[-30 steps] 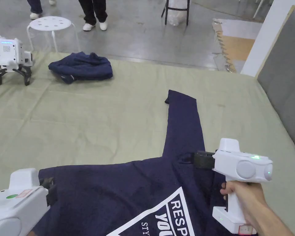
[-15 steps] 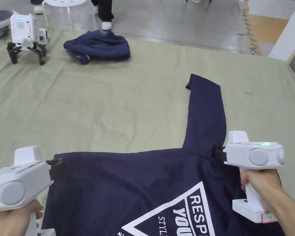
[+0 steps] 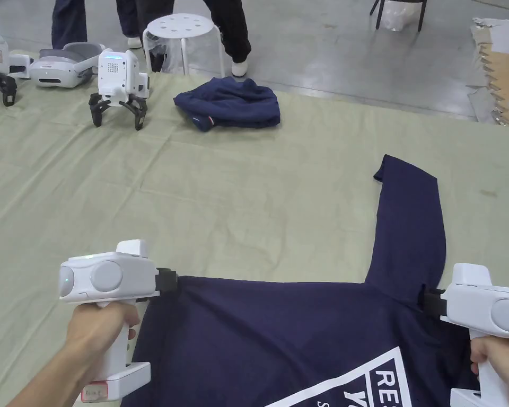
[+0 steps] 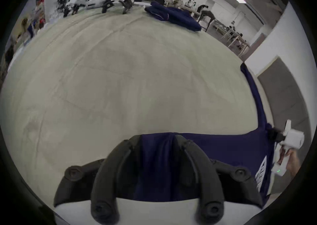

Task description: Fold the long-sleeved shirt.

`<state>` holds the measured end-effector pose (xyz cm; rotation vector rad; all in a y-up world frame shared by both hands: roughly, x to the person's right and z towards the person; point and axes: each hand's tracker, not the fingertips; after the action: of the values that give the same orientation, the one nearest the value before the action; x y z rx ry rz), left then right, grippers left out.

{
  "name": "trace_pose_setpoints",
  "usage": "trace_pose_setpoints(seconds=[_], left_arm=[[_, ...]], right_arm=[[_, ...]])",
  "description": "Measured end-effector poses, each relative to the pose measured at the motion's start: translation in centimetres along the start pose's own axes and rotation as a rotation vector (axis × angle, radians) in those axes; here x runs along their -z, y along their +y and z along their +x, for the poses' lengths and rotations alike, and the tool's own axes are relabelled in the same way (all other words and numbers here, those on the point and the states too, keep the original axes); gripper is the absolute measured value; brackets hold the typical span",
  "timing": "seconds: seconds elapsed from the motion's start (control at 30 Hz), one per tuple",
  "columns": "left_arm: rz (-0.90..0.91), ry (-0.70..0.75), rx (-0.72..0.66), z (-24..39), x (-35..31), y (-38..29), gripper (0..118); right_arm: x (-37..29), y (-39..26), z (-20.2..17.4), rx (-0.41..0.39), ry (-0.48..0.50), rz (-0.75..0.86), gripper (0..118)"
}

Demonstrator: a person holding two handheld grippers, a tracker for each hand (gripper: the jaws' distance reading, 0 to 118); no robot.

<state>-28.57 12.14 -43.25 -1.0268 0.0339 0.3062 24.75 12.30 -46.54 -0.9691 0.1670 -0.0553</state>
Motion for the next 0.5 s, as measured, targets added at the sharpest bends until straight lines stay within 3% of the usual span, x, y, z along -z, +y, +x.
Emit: trace_pose_setpoints(seconds=[0.03,0.1,0.23,0.5], left_arm=[[0.013,-0.002,0.035,0.1,-0.4,-0.1,14],[0.050,-0.061,-0.033,0.1,-1.7,-0.4,14],[0.172,-0.084,0.018,0.9,-6.1,-1.0,13],[0.422,-0.192,0.072,3.6,-18.1,-1.1,13]], right_arm=[[-0.4,0.0,-0.1,0.001,-0.003,-0.005,11],[-0.7,-0.1,0.5,0.015,0.002,0.018,11],[-5.7,-0.3,1.4,0.076,0.073,0.198,9],[-18.5,-0.6,1.8,0.024,0.110,0.400,7]])
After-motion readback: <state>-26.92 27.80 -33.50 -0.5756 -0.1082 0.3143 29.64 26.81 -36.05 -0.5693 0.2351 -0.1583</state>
